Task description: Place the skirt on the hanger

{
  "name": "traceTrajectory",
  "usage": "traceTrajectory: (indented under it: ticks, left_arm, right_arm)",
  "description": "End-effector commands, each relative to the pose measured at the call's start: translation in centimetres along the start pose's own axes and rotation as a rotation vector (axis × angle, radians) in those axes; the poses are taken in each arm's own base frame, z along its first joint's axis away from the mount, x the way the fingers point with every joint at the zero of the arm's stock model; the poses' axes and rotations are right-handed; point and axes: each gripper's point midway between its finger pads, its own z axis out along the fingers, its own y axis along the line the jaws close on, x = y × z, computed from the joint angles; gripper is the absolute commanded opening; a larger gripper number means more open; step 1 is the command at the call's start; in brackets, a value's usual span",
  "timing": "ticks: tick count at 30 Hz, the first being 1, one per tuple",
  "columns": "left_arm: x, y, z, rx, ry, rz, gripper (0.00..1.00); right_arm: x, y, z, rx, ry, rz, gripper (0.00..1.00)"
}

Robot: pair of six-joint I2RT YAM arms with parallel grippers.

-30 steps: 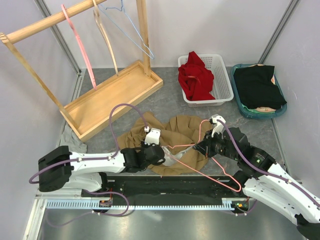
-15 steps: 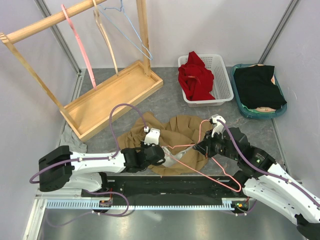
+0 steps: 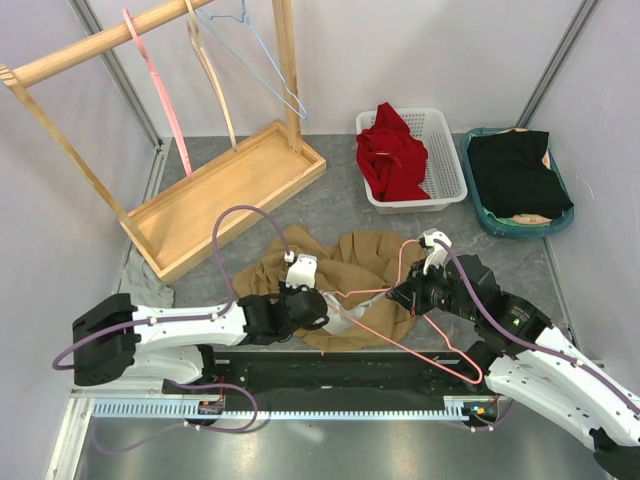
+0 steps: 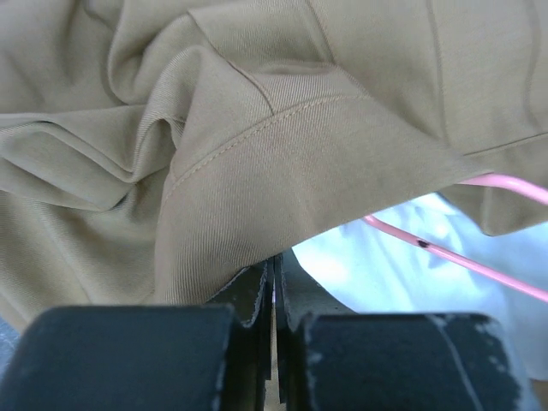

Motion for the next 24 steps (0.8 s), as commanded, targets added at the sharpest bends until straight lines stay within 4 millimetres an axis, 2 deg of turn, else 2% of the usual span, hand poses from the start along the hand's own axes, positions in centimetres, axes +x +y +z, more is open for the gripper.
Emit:
traceTrajectory:
  ticks: [1,7,13,19,24]
  left_arm:
    - [-3.4,-0.6,-1.7,0.031,-0.082,-0.089,0.02]
    - [-4.4,-1.7,-4.1,0.176,-0.080,-0.102,0.02]
    - [-5.5,-1.4,-6.5,0.274,-0.118,-0.165,0.02]
    - [-5.0,0.4,-6.6,0.224,-0.110,-0.212,0.02]
    - [-4.2,1.6,-6.5,0.188,-0.099,-0.260,0.02]
  right_arm:
    - [-0.2,0.2,-0.1,-0.012,-0.006,-0.010,0.00]
    - [-0.9,2.1,-0.5,-0.113,-0.024,-0.066,0.00]
    - [-2.0,4.5,-0.9,-0.249,-0.074,-0.118,0.00]
    - [-2.8,5.6,-0.9,-0.318,-0.144,-0.141,0.00]
    - [-2.7,5.4,-0.8,-0.319,-0.169,-0.127,0.00]
